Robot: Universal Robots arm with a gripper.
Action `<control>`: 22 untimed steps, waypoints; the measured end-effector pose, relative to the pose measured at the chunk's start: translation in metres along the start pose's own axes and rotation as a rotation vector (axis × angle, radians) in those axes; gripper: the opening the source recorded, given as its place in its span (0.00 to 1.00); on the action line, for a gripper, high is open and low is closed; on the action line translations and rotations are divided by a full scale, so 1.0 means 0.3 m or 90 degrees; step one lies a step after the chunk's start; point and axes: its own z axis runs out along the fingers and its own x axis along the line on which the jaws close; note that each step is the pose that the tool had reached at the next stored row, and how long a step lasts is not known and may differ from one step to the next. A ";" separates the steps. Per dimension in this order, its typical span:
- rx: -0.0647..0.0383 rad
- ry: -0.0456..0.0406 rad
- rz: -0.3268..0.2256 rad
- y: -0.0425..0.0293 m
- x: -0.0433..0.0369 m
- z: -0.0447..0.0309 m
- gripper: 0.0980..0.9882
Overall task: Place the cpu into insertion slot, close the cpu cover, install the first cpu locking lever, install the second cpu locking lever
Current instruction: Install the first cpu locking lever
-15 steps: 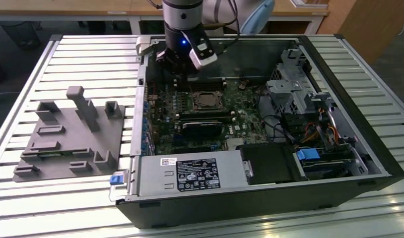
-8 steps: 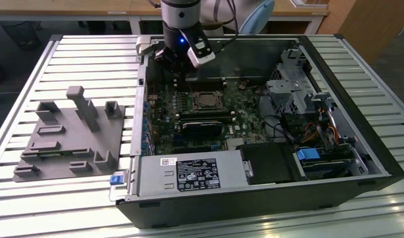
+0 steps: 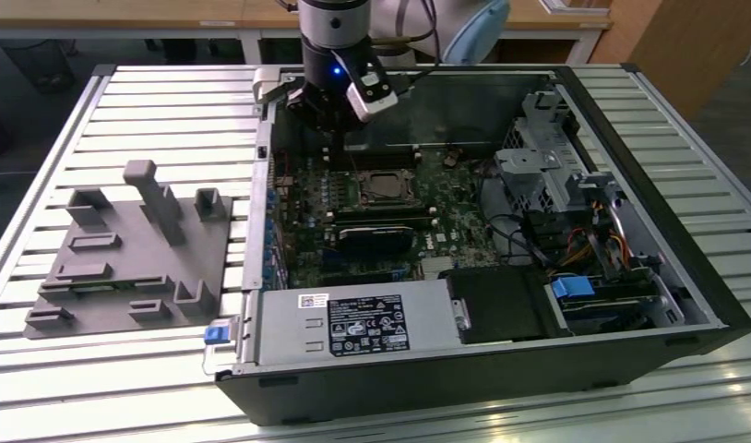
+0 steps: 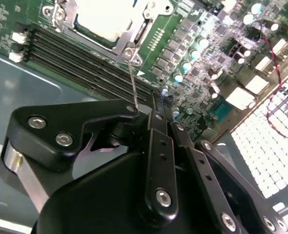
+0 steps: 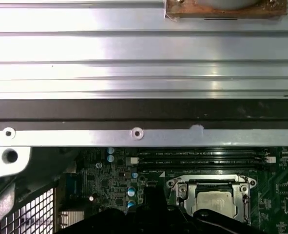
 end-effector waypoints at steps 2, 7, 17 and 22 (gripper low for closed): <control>0.000 0.0000 0.000 0.002 -0.017 0.000 0.03; 0.000 0.0000 0.000 0.008 -0.082 0.002 0.03; -0.011 -0.0048 0.000 0.013 -0.155 0.010 0.03; -0.012 -0.0088 -0.001 0.011 -0.164 0.042 0.03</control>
